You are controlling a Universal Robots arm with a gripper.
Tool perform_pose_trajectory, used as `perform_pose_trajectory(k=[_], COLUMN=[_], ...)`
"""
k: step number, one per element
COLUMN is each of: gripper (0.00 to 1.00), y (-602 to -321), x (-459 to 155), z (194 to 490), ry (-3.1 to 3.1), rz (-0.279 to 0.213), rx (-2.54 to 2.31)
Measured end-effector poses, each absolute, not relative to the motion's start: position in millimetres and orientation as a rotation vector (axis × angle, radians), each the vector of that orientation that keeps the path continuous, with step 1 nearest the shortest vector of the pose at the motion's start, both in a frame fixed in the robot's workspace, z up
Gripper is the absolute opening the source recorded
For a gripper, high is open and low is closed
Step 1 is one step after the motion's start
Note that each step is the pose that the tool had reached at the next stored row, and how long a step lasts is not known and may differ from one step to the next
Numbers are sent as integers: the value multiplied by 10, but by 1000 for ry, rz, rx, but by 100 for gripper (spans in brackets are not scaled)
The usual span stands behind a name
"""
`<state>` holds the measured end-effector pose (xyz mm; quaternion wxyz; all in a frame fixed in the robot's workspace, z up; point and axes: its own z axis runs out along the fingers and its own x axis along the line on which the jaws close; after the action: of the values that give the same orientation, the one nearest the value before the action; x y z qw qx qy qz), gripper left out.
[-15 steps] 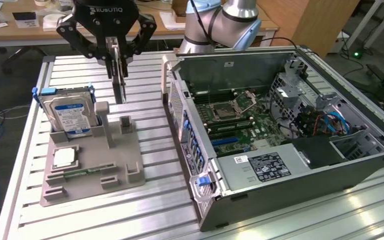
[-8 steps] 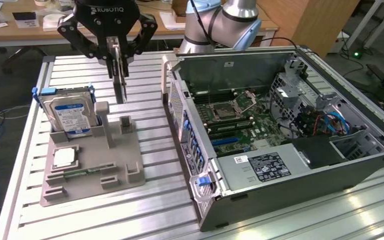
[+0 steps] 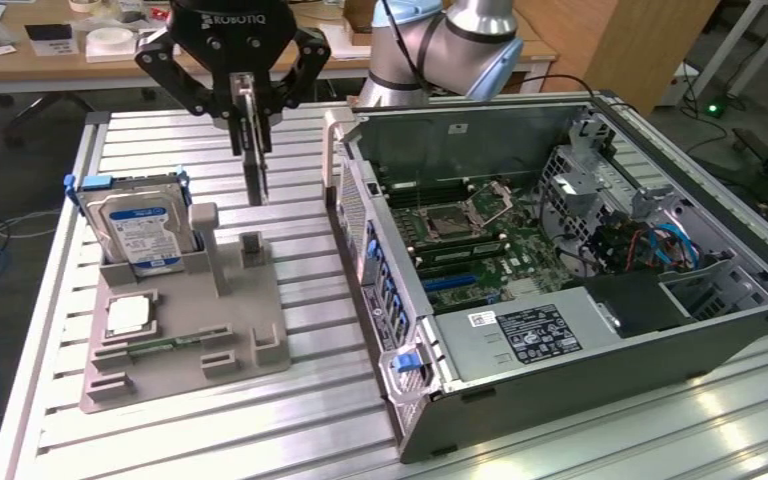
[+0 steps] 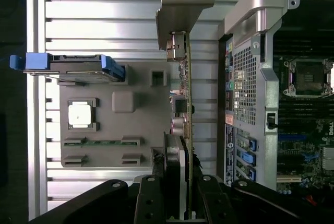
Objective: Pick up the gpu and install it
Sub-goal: 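Pick up the gpu and move the gpu toward the slot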
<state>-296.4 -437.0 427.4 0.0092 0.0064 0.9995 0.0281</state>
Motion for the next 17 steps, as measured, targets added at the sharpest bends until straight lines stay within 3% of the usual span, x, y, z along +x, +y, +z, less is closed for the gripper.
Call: perform_pose_trajectory(k=[17], gripper=[28], y=[-4370], x=[-2577], z=[4274], ry=[3122], rz=[88], rx=[20])
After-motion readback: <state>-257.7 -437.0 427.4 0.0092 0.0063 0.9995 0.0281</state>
